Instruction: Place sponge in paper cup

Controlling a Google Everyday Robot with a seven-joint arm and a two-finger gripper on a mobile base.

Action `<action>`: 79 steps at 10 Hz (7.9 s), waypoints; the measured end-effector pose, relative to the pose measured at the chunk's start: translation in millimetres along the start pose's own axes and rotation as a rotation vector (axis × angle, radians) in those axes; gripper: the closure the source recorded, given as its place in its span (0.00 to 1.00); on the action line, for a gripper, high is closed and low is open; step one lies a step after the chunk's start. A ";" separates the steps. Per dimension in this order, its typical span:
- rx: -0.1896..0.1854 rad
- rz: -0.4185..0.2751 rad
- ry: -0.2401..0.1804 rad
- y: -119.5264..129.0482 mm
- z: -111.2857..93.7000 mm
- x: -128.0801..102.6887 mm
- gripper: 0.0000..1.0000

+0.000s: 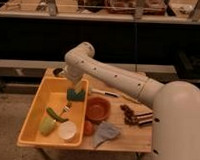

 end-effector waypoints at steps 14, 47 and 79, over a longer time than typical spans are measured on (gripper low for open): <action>-0.121 0.069 -0.048 43.5 101.3 36.4 0.25; -0.160 -0.450 -0.296 88.3 -93.1 -64.6 0.62; 0.183 -0.831 -0.646 147.9 -124.8 -180.3 0.88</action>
